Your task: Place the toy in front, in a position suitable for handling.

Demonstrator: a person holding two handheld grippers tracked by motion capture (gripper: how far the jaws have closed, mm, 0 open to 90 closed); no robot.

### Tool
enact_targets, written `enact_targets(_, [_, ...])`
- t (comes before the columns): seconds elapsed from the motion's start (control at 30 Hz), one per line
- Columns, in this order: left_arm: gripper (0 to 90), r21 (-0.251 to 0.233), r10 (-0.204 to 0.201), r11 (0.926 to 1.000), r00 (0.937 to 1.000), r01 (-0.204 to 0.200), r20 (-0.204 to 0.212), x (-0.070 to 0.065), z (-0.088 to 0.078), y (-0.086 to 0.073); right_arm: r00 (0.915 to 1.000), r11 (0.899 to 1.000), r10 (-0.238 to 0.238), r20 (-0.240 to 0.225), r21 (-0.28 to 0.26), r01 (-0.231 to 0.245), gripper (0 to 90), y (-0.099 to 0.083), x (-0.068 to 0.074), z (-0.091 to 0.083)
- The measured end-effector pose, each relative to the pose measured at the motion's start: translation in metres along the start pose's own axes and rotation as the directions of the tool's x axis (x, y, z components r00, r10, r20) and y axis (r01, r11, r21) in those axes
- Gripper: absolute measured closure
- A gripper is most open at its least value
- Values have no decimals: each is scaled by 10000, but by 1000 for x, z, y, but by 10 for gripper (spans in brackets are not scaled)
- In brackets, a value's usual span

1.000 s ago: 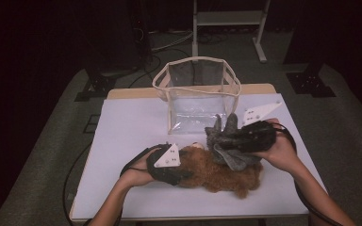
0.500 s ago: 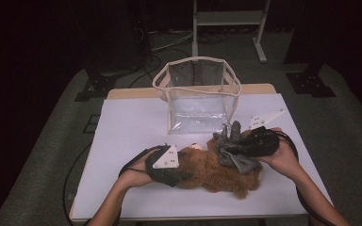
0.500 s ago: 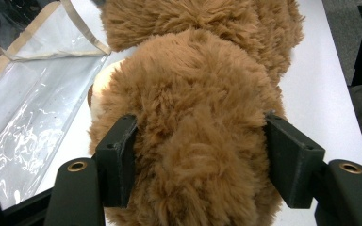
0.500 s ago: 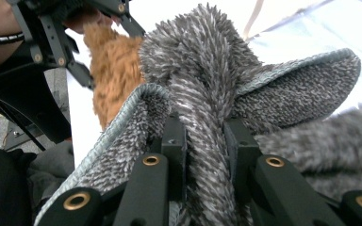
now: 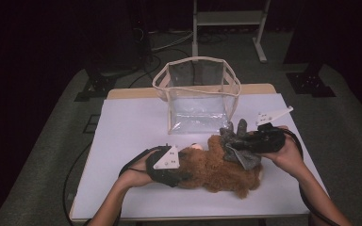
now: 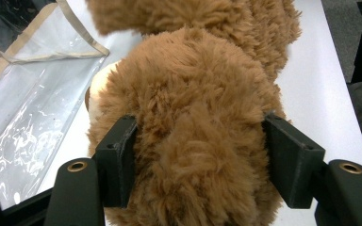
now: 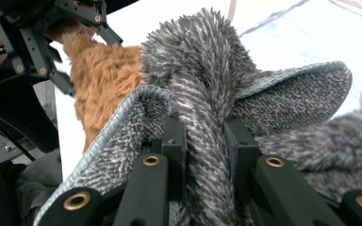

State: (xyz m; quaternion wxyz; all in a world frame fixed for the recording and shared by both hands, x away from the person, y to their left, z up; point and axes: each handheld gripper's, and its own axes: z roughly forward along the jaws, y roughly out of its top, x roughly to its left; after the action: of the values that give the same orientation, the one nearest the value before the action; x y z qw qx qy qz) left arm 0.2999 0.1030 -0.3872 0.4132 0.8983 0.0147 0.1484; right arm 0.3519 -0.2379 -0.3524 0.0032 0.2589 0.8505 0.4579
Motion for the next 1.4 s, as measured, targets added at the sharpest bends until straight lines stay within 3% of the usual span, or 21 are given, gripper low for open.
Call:
enact_targets(0.3, [343,90,83,9999,10000,-83,22,0,0,0,9962,9977,-516,-697,404,545,732,27,10,42])
enact_targets(0.4, [343,15,10,10000,10000,-10,32,0,-1,-2,9949,9971,-531,-856,505,575,732,26,13,45])
enact_targets(0.6, [342,-41,-85,10000,10000,85,3,0,0,-1,9973,9989,-220,-706,402,249,732,5,8,24])
enact_targets(1.0, [338,-50,-218,9998,9998,217,-43,4,2,0,9988,9990,376,321,-238,-368,734,-33,-1,-40])
enact_targets(1.17, [339,-48,-239,9997,9997,239,-31,4,2,0,9977,9985,363,571,-436,-338,734,-32,2,-55])
enact_targets(1.3, [340,-85,-317,9995,9995,317,-18,5,3,0,9985,9984,-67,546,-561,98,733,-18,12,-56])
enact_targets(1.4, [340,-103,-311,9995,9995,311,-27,6,4,1,9977,9965,-574,348,-581,594,733,-2,20,-48])
